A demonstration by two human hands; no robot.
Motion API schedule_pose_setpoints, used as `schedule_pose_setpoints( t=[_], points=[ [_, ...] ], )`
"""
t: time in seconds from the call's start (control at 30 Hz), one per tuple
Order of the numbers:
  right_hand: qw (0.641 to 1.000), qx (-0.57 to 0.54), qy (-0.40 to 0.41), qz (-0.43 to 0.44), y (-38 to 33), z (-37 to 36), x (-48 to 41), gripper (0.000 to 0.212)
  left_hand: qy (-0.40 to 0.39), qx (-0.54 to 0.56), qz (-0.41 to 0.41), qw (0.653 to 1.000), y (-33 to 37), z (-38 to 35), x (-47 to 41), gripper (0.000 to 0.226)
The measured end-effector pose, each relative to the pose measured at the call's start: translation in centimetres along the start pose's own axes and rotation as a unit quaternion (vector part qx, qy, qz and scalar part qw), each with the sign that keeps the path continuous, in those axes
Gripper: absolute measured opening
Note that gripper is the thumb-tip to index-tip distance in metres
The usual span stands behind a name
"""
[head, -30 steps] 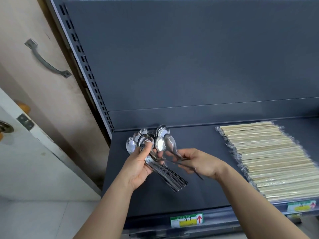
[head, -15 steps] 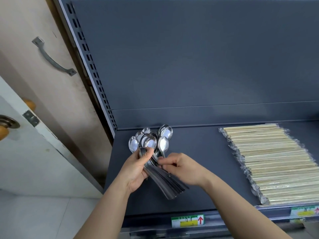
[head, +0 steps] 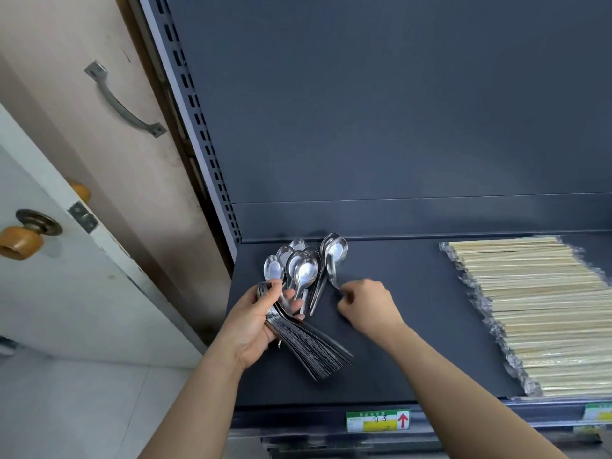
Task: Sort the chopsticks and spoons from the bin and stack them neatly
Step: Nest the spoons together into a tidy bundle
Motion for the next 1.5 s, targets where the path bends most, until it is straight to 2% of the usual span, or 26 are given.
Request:
schedule_pose_setpoints(
  t=[0.1, 0.2, 0.33, 0.4, 0.47, 0.5, 0.57, 0.6, 0.7, 0.93, 1.07, 1.13, 1.2, 1.27, 1.4, 1.5],
  points=[
    [0.973, -0.229, -0.010, 0.013, 0.4, 1.2, 1.1, 0.021, 0.009, -0.002, 0.003, 1.000, -0.1, -0.3, -0.4, 0.028],
    [0.954, -0.284, -0.066, 0.077, -0.1, 2.0, 2.7, 0.034, -0.003, -0.004, 0.000, 1.000, -0.1, -0.7, -0.7, 0.027],
    [0.954, -0.226, -0.113, 0.158, -1.0, 0.5, 2.9, 0.019, -0.042, -0.020, -0.006, 0.999, -0.1, -1.2, -1.0, 0.036],
    [0.947, -0.241, -0.144, 0.157, -1.2, 0.2, 2.7, 0.016, -0.041, -0.010, -0.005, 0.999, -0.2, -1.0, -1.2, 0.038],
    [0.956, -0.236, -0.130, 0.116, -1.0, 0.4, 1.8, 0.027, -0.033, 0.005, -0.011, 0.999, -0.1, -0.6, -1.4, 0.038],
    [0.969, -0.210, -0.097, 0.087, -0.8, 0.5, 1.0, 0.026, -0.026, 0.009, -0.014, 1.000, 0.0, -0.3, -1.4, 0.039],
    [0.991, -0.129, -0.025, 0.030, -0.7, 0.4, -0.4, 0.021, -0.017, 0.011, -0.019, 1.000, 0.2, 0.2, -1.4, 0.039],
    [0.997, -0.082, -0.011, 0.005, -1.0, 0.2, -0.9, 0.025, -0.017, 0.010, -0.020, 1.000, 0.3, 0.5, -1.5, 0.038],
    [0.999, 0.006, -0.027, -0.031, -2.1, -0.7, -2.1, 0.037, -0.021, 0.008, -0.018, 1.000, 0.7, 1.0, -1.5, 0.034],
    [0.990, 0.118, 0.018, -0.076, -1.6, 0.4, -3.2, 0.013, -0.021, 0.018, -0.012, 1.000, 1.0, 1.2, -1.9, 0.030],
    [0.989, 0.128, -0.044, -0.059, -1.1, 1.0, -4.1, 0.009, -0.022, 0.016, -0.003, 1.000, 0.8, 1.0, -2.1, 0.030],
    [0.992, 0.074, -0.070, -0.072, -0.4, 1.4, -4.5, 0.013, -0.022, 0.017, -0.001, 1.000, 0.6, 0.8, -2.2, 0.031],
    [0.992, -0.025, -0.078, -0.094, 0.5, 2.0, -4.5, 0.027, -0.022, 0.018, -0.003, 1.000, 0.5, 0.6, -2.2, 0.031],
    [0.984, -0.131, -0.066, -0.101, 1.0, 2.8, -3.8, 0.029, -0.022, 0.019, -0.009, 1.000, 0.6, 0.3, -2.2, 0.033],
    [0.940, -0.320, -0.055, -0.105, 1.9, 4.9, -1.4, 0.027, -0.025, 0.037, -0.029, 0.999, 0.8, -0.8, -2.3, 0.033],
    [0.902, -0.406, -0.130, -0.071, 2.6, 6.5, 0.4, 0.022, -0.033, 0.051, -0.038, 0.997, 0.8, -1.9, -2.5, 0.037]
  ],
)
Point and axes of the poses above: each hand's wrist, its own x-axis away from the middle knuckle, its own z-axis out of the back of the hand, y = z × x, the point moved 1 cm from there along -x, towards the middle knuckle, and after that the axes turned 3 degrees about -y, right-handed, at the moved point
